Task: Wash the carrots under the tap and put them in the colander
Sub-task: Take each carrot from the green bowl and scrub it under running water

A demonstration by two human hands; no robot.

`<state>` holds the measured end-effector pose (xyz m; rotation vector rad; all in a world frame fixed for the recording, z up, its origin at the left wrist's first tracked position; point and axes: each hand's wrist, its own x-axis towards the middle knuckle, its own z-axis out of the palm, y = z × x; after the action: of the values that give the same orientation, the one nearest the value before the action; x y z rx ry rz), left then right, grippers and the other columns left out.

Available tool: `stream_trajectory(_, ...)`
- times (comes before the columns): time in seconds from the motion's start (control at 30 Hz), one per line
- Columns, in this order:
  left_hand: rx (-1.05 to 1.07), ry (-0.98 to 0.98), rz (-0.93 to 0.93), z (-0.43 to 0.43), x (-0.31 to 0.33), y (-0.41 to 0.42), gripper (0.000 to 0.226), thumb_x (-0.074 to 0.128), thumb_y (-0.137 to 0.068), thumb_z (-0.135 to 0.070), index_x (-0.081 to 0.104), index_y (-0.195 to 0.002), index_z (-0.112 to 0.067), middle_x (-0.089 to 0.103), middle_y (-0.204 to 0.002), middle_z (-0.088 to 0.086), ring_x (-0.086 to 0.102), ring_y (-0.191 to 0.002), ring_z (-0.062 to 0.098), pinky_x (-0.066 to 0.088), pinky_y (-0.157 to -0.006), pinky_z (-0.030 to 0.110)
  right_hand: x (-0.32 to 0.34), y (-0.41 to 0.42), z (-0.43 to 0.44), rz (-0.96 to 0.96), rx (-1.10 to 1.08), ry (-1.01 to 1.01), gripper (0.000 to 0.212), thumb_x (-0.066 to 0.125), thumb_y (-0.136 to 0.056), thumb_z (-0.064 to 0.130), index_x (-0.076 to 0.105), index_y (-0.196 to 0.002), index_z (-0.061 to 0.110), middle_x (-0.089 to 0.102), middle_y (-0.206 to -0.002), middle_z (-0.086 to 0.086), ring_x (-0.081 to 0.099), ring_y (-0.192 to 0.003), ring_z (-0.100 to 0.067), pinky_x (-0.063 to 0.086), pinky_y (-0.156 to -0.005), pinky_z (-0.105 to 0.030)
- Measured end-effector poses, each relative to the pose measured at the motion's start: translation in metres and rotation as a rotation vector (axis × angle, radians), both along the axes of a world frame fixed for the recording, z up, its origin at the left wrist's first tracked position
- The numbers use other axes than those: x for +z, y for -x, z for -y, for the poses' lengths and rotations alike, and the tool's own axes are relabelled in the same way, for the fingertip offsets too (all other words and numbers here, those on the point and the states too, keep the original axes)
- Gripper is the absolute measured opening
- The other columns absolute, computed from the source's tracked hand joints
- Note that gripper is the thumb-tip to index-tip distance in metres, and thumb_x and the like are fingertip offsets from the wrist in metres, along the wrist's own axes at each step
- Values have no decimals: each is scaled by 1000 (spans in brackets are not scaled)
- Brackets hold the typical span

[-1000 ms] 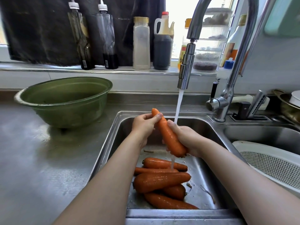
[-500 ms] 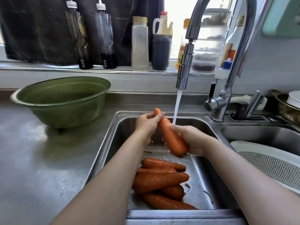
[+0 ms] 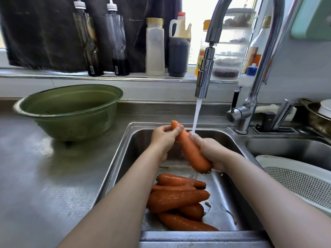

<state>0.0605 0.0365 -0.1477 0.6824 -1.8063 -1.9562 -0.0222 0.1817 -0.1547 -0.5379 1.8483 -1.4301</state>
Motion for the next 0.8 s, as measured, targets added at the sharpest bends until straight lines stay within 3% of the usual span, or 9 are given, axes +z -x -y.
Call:
stream_trajectory(0.1, -7, 29, 16, 0, -1, 0, 58, 70, -96, -38, 52, -146, -15, 63, -133, 9, 62, -121, 30, 52, -106, 51, 0, 7, -14, 105, 170, 73, 48, 67, -98, 32, 57, -139, 9, 70, -128, -19, 70, -113, -36, 56, -99, -51)
stream_trajectory(0.23, -58, 31, 17, 2, -1, 0, 60, 64, -101, -36, 43, -153, -15, 57, -141, 9, 55, -130, 32, 47, -111, 53, -4, 6, -12, 43, 171, 50, 44, 69, -96, 25, 61, -137, 11, 70, -124, -15, 68, -113, -32, 54, -102, -51)
stream_trajectory(0.3, -59, 16, 10, 3, -1, 0, 58, 64, -101, -34, 46, -152, -13, 60, -140, 11, 57, -129, 31, 46, -113, 52, -3, 0, -3, -50, 61, -7, 47, 63, -100, 41, 61, -136, 10, 74, -117, -13, 72, -106, -30, 58, -96, -48)
stream_trajectory(0.37, -51, -16, 4, 3, -2, 0, 54, 66, -99, -33, 50, -147, -12, 64, -133, 11, 61, -123, 30, 48, -111, 51, -1, -7, 5, -126, -42, -23, 53, 52, -103, 55, 64, -126, 8, 78, -102, -13, 76, -90, -27, 62, -79, -40)
stream_trajectory(0.47, -28, -66, -13, 4, -3, 1, 53, 69, -98, -31, 53, -144, -12, 67, -127, 11, 64, -119, 31, 50, -108, 52, 4, -10, 9, -93, -99, -22, 58, 48, -103, 60, 66, -116, 6, 78, -95, -15, 76, -78, -28, 62, -67, -36)
stream_trajectory(0.57, -4, -81, -10, 2, -3, 2, 55, 69, -97, -31, 50, -147, -17, 62, -134, 10, 59, -124, 33, 48, -109, 55, 7, -6, 0, 53, 10, -9, 50, 51, -105, 50, 60, -127, 6, 76, -109, -18, 76, -87, -30, 62, -69, -38)
stream_trajectory(0.63, 36, -123, -13, 3, -3, 2, 59, 69, -97, -31, 47, -151, -19, 58, -140, 10, 55, -129, 35, 45, -112, 59, 8, 0, -9, 127, 143, 60, 41, 62, -102, 30, 57, -136, 7, 73, -118, -16, 74, -95, -28, 60, -72, -38)
stream_trajectory(0.7, 69, -172, -29, 6, -3, 2, 62, 68, -98, -29, 44, -153, -19, 56, -140, 10, 55, -127, 32, 44, -112, 59, 10, 4, -17, 137, 279, 91, 54, 72, -89, 10, 55, -140, 9, 68, -120, -16, 71, -98, -26, 57, -71, -36)
stream_trajectory(0.8, 96, -237, -75, 9, -3, 2, 60, 68, -98, -24, 44, -153, -16, 58, -133, 10, 59, -108, 25, 52, -105, 51, 10, 8, -19, 53, 256, 33, 65, 78, -75, 13, 58, -138, 20, 67, -119, -18, 70, -99, -28, 53, -58, -30)
